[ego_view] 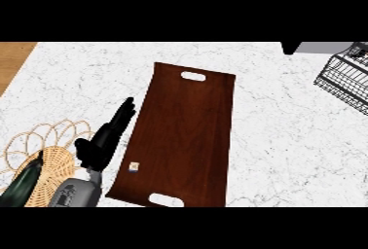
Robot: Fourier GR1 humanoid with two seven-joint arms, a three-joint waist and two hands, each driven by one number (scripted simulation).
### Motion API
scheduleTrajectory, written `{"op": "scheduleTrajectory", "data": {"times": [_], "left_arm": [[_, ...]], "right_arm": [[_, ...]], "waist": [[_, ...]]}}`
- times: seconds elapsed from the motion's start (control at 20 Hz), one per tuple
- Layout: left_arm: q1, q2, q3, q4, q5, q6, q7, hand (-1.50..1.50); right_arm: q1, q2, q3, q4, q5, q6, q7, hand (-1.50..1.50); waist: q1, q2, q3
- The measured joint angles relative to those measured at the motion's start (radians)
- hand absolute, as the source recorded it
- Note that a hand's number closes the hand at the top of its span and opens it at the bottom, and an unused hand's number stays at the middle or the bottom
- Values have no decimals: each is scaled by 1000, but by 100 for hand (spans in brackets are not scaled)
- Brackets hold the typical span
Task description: Pick the lemon from the tray and place it in the tiered basket
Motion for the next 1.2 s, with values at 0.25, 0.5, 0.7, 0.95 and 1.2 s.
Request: {"op": "scheduleTrajectory", "data": {"times": [0.25,0.5,0.7,0.95,1.2], "left_arm": [[10,6,8,1,-2,-6,-12,0],[13,3,10,10,-9,-7,-24,0],[22,2,12,-6,-7,-10,-15,0],[29,10,25,-9,-3,-14,-18,0],[41,16,32,-15,2,-21,-21,0]], "right_arm": [[-56,21,-71,91,-64,29,130,-150],[-81,17,-147,139,-135,43,199,-150],[-68,-1,-182,129,-163,-22,191,-150],[-28,-70,-184,97,-138,-189,153,-150],[24,-184,-218,80,-138,-319,99,-150]], "waist": [[-3,-1,-1],[-8,-1,0],[-11,-1,0],[-17,-2,0],[-25,-3,1]]}}
